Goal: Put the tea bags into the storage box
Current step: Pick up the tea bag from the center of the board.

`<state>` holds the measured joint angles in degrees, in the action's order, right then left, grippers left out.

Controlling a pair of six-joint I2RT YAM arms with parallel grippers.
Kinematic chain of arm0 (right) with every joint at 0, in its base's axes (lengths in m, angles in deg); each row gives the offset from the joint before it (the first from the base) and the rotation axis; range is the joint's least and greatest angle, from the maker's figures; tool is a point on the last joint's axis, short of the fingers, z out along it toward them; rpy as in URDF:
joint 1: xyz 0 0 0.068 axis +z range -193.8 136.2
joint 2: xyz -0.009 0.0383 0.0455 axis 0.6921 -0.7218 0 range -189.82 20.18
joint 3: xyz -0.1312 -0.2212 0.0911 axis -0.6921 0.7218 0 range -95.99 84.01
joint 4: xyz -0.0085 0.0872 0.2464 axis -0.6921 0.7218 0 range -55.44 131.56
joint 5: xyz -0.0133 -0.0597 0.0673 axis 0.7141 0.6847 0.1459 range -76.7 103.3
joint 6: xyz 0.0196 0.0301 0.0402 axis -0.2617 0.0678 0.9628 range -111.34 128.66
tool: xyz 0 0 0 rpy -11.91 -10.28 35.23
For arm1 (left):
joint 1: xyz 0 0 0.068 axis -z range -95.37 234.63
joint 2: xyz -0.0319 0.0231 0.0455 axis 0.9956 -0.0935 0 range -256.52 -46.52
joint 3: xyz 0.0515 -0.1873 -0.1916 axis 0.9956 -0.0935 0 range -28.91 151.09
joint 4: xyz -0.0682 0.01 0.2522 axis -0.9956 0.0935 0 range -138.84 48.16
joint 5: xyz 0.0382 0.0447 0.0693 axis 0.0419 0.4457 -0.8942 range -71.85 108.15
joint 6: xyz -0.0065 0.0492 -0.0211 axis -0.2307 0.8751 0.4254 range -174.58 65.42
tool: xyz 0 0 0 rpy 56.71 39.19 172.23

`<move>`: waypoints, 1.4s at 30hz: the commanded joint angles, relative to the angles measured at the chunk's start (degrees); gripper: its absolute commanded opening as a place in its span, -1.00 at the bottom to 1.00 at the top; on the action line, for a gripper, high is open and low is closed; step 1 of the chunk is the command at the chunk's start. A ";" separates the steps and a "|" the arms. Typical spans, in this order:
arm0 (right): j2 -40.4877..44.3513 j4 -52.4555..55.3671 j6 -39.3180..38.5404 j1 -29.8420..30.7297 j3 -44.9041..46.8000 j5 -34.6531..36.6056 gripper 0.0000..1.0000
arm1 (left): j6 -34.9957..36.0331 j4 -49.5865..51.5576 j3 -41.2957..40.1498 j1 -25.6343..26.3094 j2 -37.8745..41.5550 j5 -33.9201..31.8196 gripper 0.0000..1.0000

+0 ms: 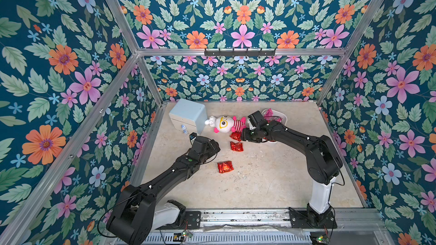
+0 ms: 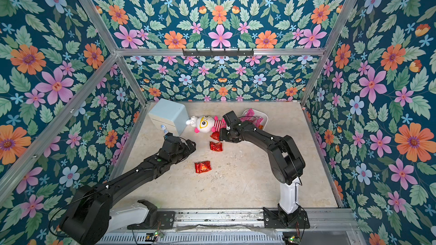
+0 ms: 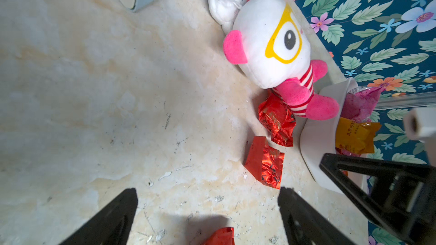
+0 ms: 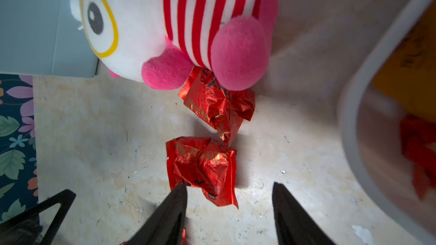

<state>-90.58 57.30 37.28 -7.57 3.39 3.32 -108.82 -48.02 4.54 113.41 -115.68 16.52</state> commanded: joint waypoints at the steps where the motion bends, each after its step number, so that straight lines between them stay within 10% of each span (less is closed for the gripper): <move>1: -1.00 -4.15 2.75 -0.02 1.30 -4.26 0.24 | -0.61 0.23 -0.53 -0.12 0.60 -0.80 0.99; 10: -4.22 -6.46 3.85 -0.02 3.66 -6.53 0.04 | -0.36 0.49 -0.16 -0.10 0.44 -0.74 0.99; 21: -4.85 -8.68 4.50 -0.02 4.77 -8.41 -0.98 | -0.60 0.85 0.01 -0.12 0.34 -0.84 0.99; 42: 8.46 2.28 -0.97 -0.56 -0.14 0.04 -1.00 | 2.65 1.11 3.61 -0.06 -3.37 1.06 0.99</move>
<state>-83.96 54.79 38.90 -7.72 4.07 -1.27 -108.36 -47.54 7.21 113.25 -118.20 16.61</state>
